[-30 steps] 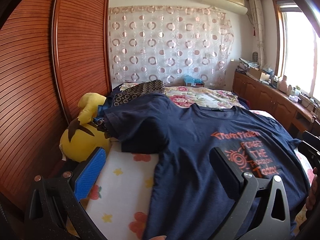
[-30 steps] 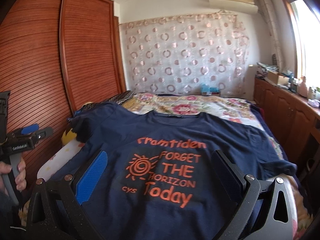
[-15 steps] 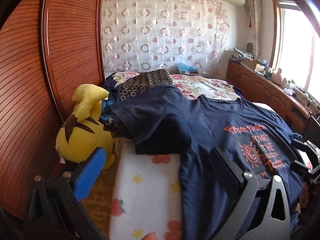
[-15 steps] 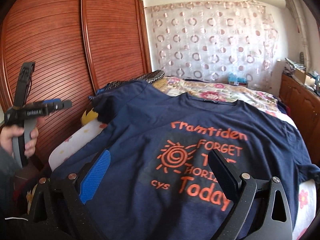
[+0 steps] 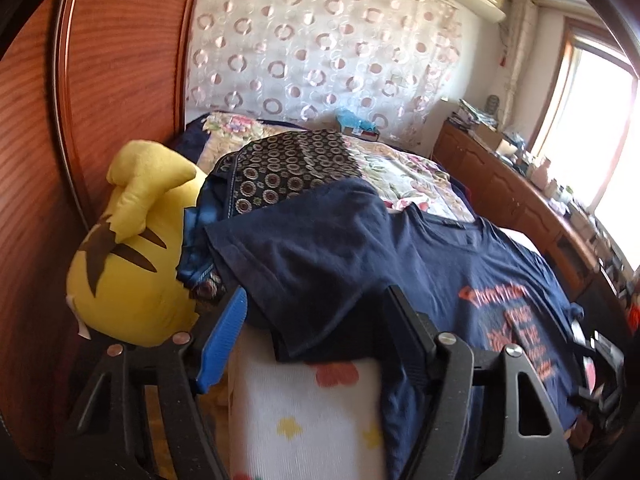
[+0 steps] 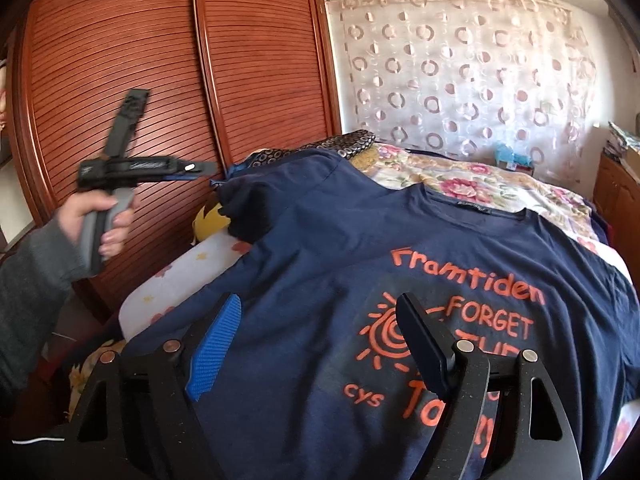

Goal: Fold small clothes

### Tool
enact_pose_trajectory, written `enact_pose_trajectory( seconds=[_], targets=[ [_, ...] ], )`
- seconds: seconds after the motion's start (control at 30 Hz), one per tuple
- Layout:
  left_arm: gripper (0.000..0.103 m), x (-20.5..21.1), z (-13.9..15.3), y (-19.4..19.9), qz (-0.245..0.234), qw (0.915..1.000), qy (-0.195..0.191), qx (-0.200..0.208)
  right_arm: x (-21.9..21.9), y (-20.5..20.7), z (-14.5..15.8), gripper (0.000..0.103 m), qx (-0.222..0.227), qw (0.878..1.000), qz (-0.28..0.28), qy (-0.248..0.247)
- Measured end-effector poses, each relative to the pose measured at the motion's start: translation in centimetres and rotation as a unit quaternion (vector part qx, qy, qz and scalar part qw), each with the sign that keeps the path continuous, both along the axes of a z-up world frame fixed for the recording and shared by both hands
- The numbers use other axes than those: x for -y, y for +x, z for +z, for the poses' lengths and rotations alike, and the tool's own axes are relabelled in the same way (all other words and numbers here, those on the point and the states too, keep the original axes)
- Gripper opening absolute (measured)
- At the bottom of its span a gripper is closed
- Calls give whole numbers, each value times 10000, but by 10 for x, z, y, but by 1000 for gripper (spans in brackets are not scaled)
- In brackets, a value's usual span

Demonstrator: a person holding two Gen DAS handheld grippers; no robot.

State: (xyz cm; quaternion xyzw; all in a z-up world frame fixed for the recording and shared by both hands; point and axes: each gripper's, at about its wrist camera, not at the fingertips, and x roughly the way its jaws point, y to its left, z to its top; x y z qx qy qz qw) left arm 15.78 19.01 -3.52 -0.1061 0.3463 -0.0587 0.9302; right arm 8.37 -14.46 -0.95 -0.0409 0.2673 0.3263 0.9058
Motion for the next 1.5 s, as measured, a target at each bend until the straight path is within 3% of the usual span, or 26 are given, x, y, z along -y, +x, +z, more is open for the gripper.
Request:
enact_pose_trajectory(
  seconds=[0.17,0.3,0.47,0.57,0.63,0.83,1.03,1.17,1.2,1.23,1.3,1.5],
  targets=[
    [69,-11,-5,30,307,9991,178,-222,-1,4,-6,70,-92,9998,168,-110],
    [59,-25,-14,52,444,9973,87,-580,-10,16,2,69,-65,9995,269,-143],
    [53,-40,-29,67,460,9940,-328,-940,-23,31,10,69,-142,9992,379,45],
    [36,-41,-32,69,433,9931,-330,-1036,-29,31,8,69,-143,9989,428,106],
    [14,-38,-30,68,371,9939,-259,-1004,-30,26,4,69,-124,9989,452,97],
    [2,-16,-4,52,190,9982,395,-399,-28,29,-4,69,-139,9992,362,15],
    [1,14,33,47,-95,9974,716,8,-19,38,-6,69,-220,9995,153,137],
    [1,14,40,57,133,9936,1101,-198,-14,40,-10,69,-277,9994,68,181],
    [5,12,38,59,119,9929,1145,-292,-14,40,-11,69,-279,9994,47,178],
    [22,7,32,62,83,9931,1091,-429,-14,40,-12,69,-279,9994,35,176],
    [38,-5,20,64,41,9948,791,-647,-12,39,-13,69,-280,9994,34,177],
    [42,-24,-15,67,227,9920,544,-1116,-16,37,-18,69,-316,9994,67,157]
  ],
)
